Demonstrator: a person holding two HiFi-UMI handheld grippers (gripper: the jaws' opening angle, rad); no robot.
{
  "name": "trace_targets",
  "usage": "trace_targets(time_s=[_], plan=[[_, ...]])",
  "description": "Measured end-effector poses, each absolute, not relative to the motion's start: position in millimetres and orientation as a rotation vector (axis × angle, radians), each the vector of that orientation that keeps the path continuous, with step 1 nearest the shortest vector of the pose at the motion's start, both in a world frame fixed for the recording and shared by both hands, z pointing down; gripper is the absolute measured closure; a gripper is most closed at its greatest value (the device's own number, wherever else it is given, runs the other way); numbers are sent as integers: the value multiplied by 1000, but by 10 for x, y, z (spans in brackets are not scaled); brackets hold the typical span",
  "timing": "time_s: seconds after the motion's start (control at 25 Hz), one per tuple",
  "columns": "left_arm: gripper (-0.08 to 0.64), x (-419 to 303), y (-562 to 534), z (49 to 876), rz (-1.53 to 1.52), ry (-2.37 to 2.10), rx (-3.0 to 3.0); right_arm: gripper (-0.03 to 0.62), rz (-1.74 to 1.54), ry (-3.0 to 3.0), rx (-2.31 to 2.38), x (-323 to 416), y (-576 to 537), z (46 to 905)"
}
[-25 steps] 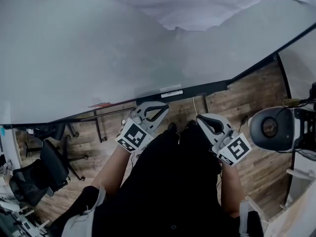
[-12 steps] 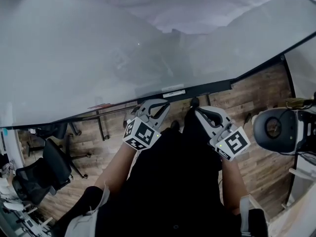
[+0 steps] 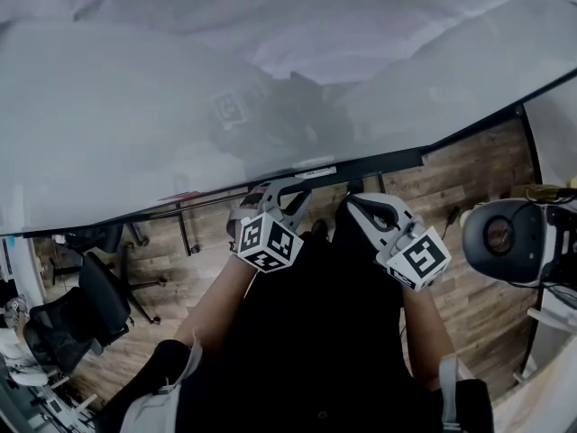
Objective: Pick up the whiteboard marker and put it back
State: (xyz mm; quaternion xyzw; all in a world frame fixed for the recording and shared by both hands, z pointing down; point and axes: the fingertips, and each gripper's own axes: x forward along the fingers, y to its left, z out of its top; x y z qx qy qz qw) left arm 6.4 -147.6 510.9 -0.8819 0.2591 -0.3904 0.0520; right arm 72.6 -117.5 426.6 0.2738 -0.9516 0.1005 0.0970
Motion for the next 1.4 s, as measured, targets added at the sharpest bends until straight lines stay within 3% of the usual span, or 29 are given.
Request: trace_targets(time_s=[0.16,0.56,1.4], plan=[[446,76,-1460,5284,-1283,771,-2656,572,327,-2817,785,721,-1141,4313],[442,83,-1525,5532,-1446,779,-2518,572,342,-2796,744,749,-1087,4377],[425,152,-1633,5676,-1526,792,-2406,572,382,-2768,706,772,-991,4447]])
